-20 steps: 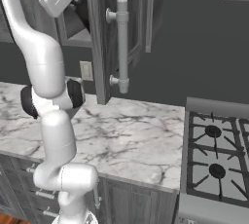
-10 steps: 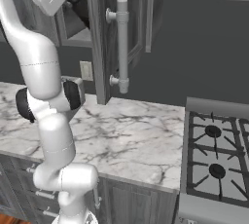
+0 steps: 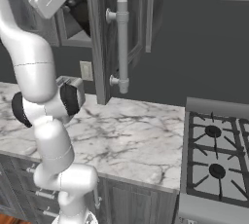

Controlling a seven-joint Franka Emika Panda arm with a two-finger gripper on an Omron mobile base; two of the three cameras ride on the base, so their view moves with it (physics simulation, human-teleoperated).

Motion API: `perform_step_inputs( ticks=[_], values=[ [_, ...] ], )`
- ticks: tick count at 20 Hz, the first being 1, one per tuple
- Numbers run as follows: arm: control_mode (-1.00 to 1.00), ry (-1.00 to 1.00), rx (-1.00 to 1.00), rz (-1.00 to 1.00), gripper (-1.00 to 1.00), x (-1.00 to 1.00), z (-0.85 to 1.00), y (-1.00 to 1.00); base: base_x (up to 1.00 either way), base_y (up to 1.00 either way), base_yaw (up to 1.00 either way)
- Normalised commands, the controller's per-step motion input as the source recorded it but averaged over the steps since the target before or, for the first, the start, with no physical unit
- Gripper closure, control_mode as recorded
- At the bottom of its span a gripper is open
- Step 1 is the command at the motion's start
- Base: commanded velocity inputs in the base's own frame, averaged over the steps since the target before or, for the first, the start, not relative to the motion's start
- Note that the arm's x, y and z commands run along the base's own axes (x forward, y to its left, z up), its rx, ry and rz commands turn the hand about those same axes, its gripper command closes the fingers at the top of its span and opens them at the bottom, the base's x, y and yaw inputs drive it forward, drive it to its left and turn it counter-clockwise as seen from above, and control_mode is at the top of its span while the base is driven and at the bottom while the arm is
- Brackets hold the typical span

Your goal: Pick the jar and jar from the dining table and place them in the open cabinet. Close the cabinet after placing the objects.

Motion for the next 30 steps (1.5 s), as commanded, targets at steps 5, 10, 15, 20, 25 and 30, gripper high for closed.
perform_step_inputs(
  ticks=[5,10,15,20,25,30],
  values=[
    [-1.00,0.37,-0.02,-0.05,-1.00,0.27,-0.01,0.14,0.00,0.00,0.00],
    [-1.00,0.13,-0.13,0.00,-1.00,0.43,0.39,0.04,0.00,0.00,0.00],
    [-1.00,0.12,-0.16,0.00,-1.00,0.45,0.52,0.00,0.00,0.00,0.00],
    [-1.00,0.12,-0.06,0.00,-1.00,0.51,0.59,0.00,0.00,0.00,0.00],
    [-1.00,0.19,0.00,0.00,-1.00,0.70,0.53,-0.02,0.00,0.00,0.00],
    [-1.00,0.22,0.00,0.00,-1.00,0.88,0.32,-0.13,0.00,0.00,0.00]
  ],
)
